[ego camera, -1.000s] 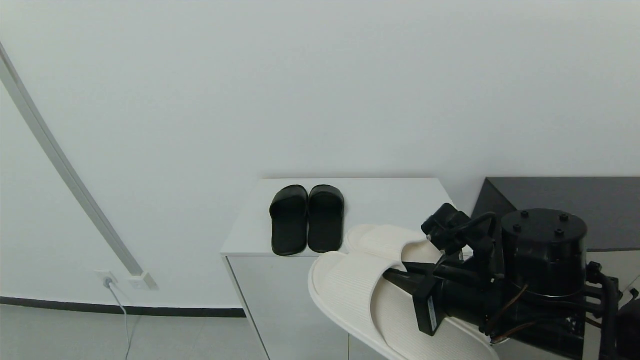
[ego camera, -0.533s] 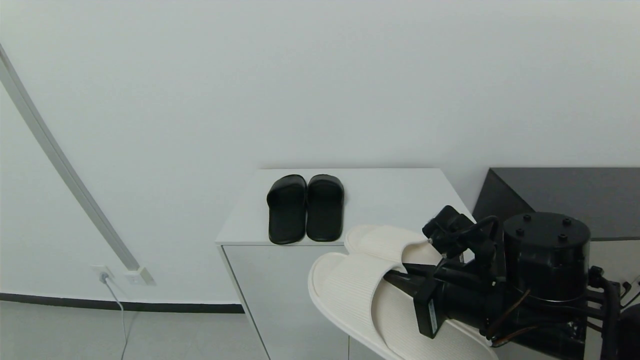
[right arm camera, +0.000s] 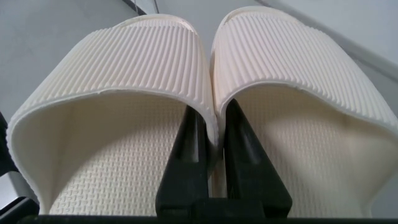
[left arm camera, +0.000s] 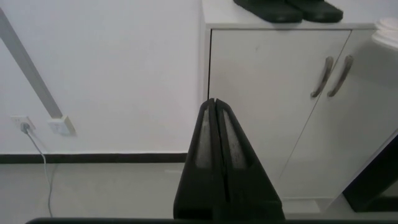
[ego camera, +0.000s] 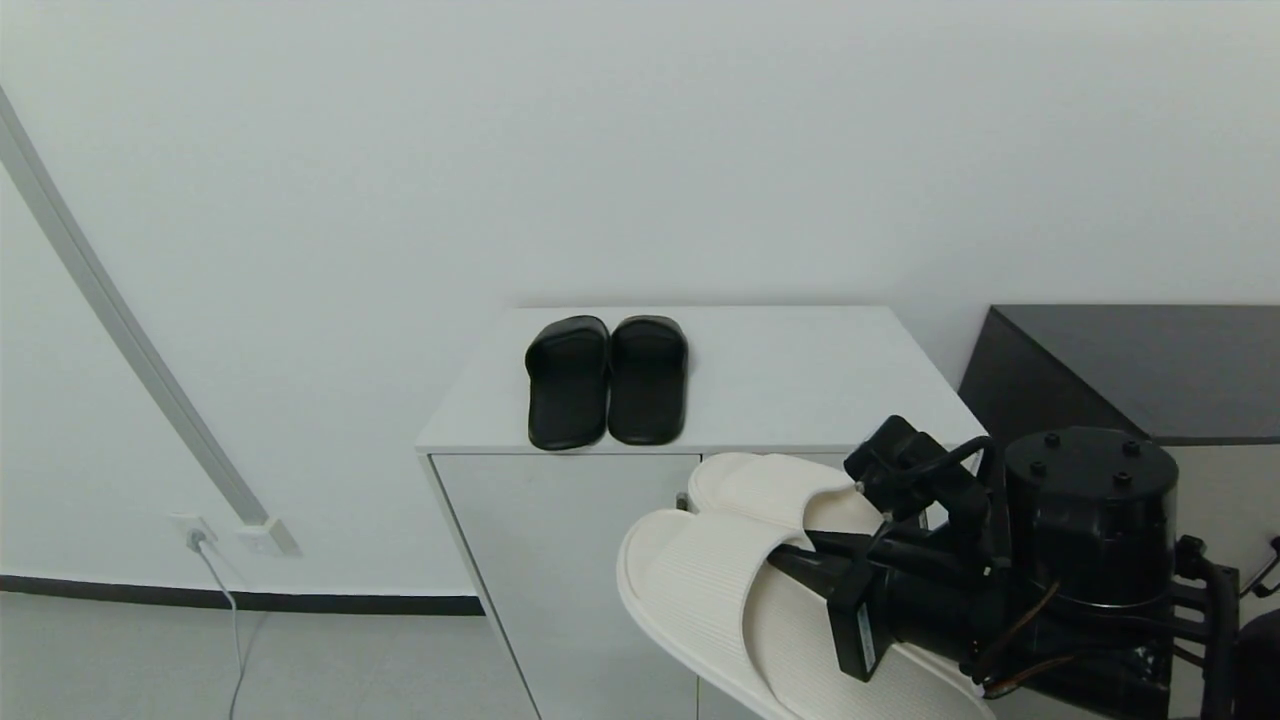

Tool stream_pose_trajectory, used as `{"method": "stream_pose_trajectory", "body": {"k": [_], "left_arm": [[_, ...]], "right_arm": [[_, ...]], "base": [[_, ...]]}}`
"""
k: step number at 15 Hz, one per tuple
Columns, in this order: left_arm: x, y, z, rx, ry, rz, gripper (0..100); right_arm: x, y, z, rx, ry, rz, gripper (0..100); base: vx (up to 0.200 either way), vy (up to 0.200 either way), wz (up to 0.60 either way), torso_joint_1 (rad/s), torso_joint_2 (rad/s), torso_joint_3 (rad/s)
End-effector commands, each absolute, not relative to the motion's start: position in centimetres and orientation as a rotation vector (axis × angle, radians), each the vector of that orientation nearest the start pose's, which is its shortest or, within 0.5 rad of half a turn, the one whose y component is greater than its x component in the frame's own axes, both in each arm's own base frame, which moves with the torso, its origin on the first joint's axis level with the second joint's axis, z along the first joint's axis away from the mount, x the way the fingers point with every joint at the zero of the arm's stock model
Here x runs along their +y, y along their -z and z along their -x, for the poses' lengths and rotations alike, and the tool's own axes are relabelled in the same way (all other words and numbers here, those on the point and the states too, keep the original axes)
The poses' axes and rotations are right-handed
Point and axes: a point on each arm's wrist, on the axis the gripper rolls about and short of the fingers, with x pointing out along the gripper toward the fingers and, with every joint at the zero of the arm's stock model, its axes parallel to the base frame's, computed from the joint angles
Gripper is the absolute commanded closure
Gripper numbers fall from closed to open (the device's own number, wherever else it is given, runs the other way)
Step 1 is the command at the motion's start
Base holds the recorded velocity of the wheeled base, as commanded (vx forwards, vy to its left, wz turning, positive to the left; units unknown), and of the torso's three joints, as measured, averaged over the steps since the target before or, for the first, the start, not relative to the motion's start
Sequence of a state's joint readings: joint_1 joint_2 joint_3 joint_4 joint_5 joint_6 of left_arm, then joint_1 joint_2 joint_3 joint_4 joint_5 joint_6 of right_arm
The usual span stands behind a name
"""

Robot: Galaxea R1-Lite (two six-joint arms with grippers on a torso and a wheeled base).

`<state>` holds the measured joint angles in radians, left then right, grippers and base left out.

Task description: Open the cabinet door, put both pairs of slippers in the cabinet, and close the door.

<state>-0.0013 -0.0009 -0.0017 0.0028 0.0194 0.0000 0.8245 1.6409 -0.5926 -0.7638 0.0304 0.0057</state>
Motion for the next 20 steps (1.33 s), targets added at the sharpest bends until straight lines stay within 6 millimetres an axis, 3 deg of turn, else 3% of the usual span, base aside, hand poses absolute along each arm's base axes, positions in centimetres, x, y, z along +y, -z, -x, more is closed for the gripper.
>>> {"method": "stream_pose_trajectory", "body": {"k": [1,20], "left_arm": [[0.04,-7.56,2.29,0.002,-0.02,0.0,100],[0.04,-7.56,2.29,0.002,-0.015,0.0,100]], "right_arm": [[20.05,-15.53,-18.42,0.278,-0.849,0.11,100],[19.69,-14.65,-17.53,0.294,-0.865,0.119,100]], "base": [[0.0,0.0,0.0,-0.222,0.55,0.315],[0.0,0.0,0.0,-0.176,0.5,0.325]]}}
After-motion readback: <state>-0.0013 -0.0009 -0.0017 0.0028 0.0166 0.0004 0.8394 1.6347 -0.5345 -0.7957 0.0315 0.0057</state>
